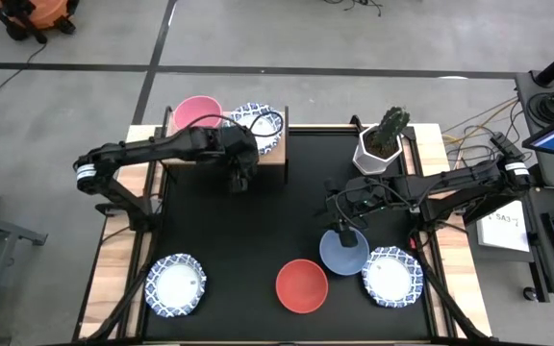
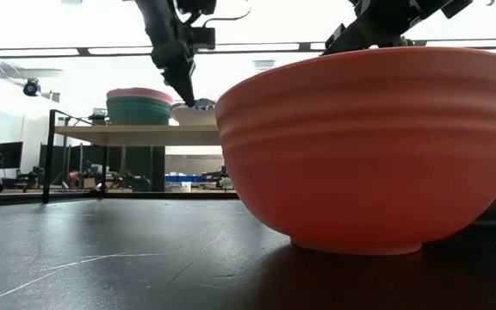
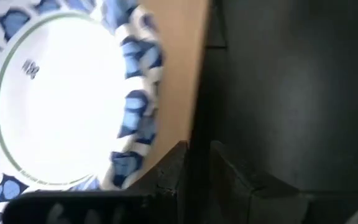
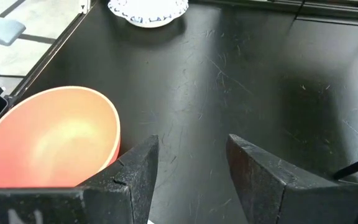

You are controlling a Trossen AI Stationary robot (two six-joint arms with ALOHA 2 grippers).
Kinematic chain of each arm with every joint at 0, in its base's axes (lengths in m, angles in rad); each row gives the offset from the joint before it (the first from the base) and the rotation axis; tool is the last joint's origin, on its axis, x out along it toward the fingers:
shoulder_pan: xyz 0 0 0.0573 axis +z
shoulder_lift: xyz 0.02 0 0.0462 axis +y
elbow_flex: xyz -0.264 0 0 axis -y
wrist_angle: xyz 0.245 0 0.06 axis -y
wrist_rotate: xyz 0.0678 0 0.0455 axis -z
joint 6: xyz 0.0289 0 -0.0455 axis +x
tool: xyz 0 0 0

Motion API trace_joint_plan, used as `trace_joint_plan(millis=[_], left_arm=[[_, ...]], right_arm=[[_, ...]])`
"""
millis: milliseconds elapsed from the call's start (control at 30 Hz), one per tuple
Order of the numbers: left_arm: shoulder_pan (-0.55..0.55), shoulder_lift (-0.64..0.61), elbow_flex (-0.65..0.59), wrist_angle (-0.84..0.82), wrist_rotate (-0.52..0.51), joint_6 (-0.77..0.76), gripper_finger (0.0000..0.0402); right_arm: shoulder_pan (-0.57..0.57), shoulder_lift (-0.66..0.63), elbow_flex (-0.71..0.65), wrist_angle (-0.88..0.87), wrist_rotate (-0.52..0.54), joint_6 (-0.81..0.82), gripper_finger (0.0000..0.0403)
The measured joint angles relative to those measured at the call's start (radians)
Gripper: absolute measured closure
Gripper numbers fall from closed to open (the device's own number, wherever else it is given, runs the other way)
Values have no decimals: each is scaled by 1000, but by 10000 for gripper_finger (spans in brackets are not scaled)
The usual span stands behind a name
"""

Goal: Place and stack bowls onto a shelf
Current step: Stack the white patterned plate on top of the white patterned plate on the shelf

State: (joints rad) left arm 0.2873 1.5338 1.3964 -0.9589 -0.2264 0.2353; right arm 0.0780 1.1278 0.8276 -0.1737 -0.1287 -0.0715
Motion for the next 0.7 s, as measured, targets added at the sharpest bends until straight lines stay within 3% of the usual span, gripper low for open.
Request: trace_joint_plan(millis=[167,400,567,700], left_arm=[[33,30,0,20,-6,0,362],[54,45,1,29,-133,-14,363],[41,42,2,26,-120,-46,363],[15,37,2,3,-37,-104,363]], right_arm=[[0,0,0,0,0,-1,225],[0,0,0,0,0,0,225],[0,0,0,0,0,0,225],[0,0,0,0,0,0,225]])
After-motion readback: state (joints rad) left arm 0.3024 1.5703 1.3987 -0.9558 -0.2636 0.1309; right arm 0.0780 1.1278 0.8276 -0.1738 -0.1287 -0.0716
